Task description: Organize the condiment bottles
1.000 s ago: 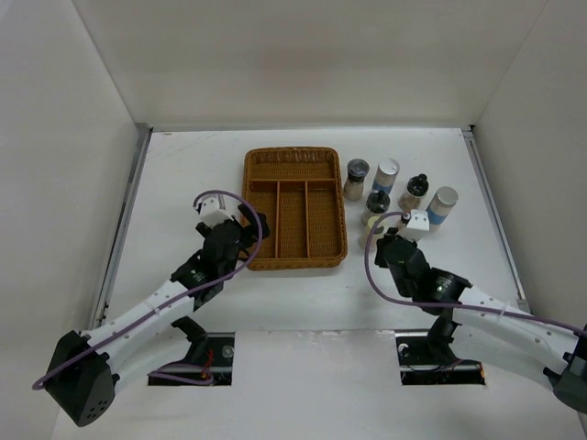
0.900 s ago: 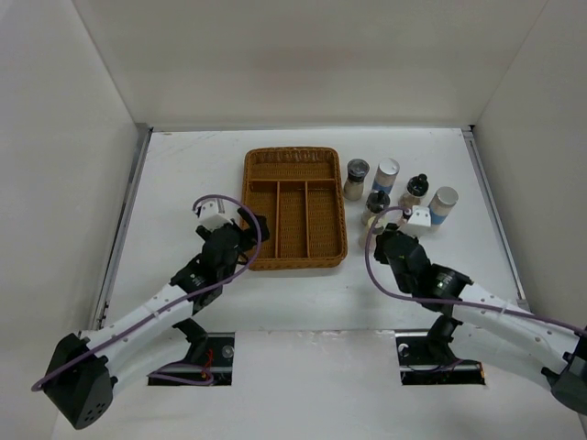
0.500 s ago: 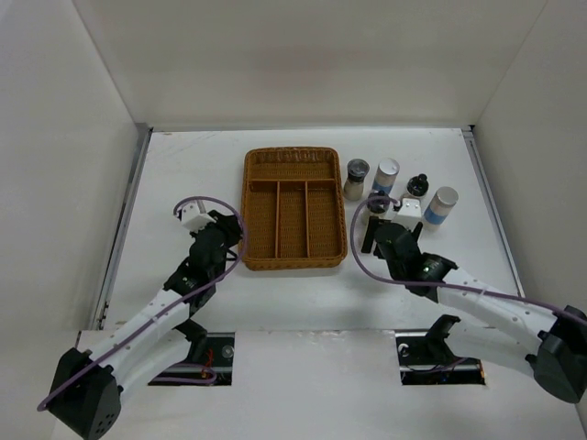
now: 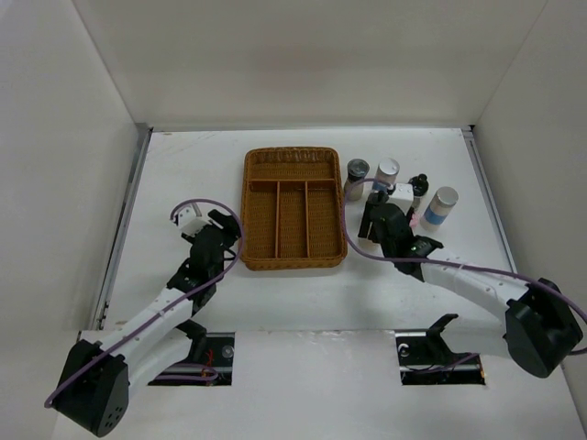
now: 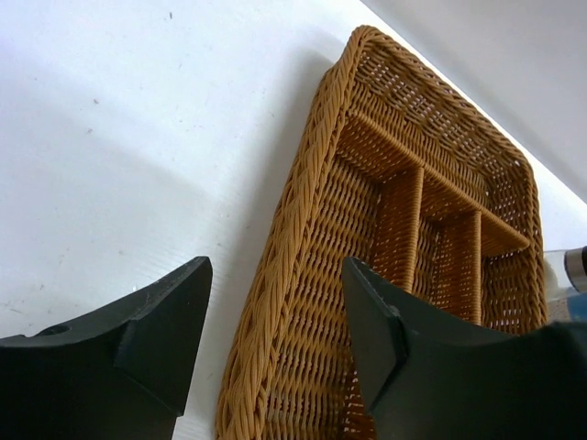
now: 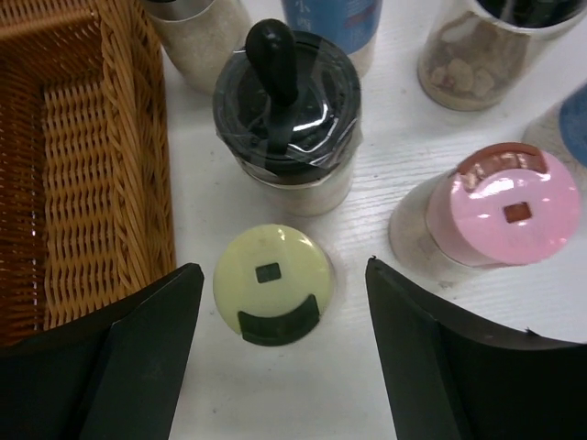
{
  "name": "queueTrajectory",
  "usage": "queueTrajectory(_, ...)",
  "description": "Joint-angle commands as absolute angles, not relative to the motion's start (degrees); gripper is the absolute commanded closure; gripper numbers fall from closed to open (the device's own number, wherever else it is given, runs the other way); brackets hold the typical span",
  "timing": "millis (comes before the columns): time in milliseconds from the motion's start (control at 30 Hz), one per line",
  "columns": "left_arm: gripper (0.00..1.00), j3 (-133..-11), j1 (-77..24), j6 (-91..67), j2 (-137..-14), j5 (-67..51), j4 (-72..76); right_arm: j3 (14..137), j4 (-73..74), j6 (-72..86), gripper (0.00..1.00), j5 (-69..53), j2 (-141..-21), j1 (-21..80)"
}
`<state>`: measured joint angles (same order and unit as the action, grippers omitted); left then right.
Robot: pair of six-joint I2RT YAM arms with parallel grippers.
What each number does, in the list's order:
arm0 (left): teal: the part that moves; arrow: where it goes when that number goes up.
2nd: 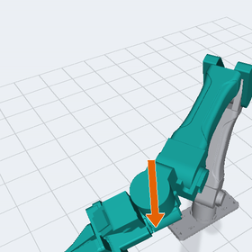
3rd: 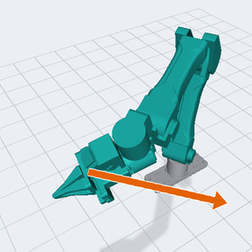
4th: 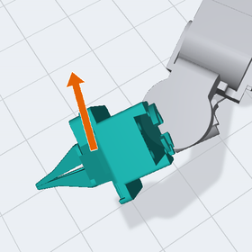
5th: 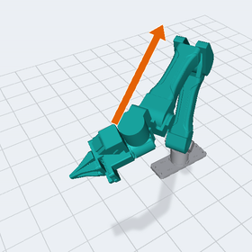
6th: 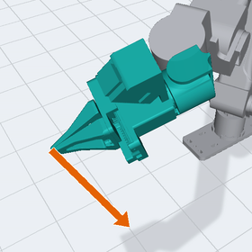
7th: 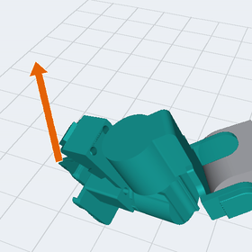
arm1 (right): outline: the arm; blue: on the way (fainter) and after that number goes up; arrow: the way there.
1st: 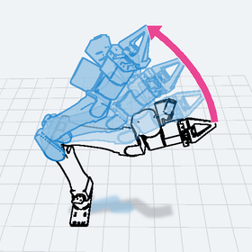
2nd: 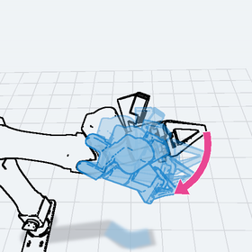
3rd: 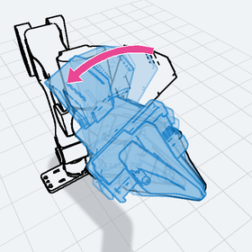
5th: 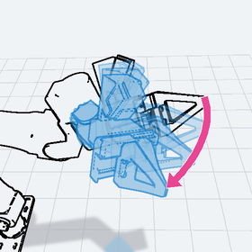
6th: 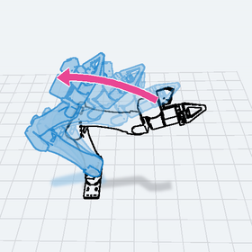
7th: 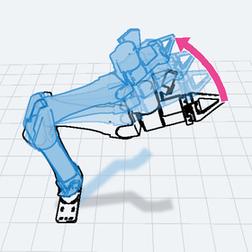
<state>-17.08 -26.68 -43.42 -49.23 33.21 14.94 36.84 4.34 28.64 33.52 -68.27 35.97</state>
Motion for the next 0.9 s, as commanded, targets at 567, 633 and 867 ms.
queueTrajectory(567,0.39,-12.39,-24.74,-43.5,-53.17,27.43,29.18,61.67,-0.41,21.37,0.6,31.13,-78.71,43.9)
queueTrajectory(633,0.39,-11.78,-24.39,-43.51,-52.83,26.81,29.44,68.43,-5.42,18.3,0.61,28.05,-86.71,44.34)
queueTrajectory(867,0.38,-9.67,-23.51,-43.68,-47.91,25.4,29.35,96.9,-7.3,11.08,0.62,26.37,-112.38,44.51)
